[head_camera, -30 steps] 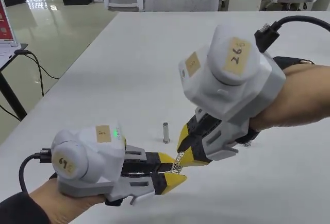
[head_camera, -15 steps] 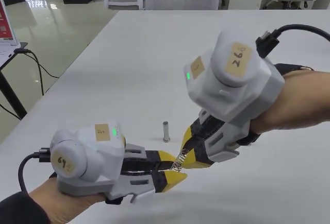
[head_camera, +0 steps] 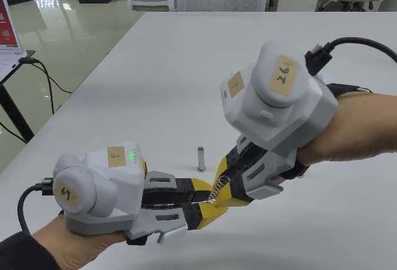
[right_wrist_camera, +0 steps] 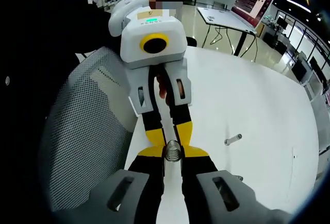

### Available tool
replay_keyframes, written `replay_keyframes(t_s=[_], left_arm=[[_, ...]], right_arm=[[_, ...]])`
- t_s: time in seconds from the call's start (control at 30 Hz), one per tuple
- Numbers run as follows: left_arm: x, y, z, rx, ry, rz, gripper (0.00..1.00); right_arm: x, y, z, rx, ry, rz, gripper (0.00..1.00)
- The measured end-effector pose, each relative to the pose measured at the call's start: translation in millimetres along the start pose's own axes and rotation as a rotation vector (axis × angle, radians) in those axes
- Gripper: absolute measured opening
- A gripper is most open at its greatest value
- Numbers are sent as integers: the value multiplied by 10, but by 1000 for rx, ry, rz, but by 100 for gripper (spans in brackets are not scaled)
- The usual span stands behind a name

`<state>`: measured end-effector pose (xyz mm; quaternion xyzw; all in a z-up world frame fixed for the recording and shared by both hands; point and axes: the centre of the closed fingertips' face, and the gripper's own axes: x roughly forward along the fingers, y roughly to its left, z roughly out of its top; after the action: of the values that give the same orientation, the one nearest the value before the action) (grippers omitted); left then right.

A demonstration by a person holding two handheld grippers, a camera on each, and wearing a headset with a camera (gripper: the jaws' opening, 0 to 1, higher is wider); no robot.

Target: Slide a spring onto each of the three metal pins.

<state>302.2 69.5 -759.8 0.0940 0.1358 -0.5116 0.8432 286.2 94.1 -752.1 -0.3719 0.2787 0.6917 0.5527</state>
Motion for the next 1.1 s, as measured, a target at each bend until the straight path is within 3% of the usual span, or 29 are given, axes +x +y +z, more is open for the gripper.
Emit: replay_keyframes(t_s=[0.57,1.1], left_arm=[[13,-9,-39,-11,12,1,3],[0,69,-87,-41,16,37,6]], right_arm=[[30,-1,-31,-15,25,-4,8],[-8,-102,-72,-7,37,-31,8]])
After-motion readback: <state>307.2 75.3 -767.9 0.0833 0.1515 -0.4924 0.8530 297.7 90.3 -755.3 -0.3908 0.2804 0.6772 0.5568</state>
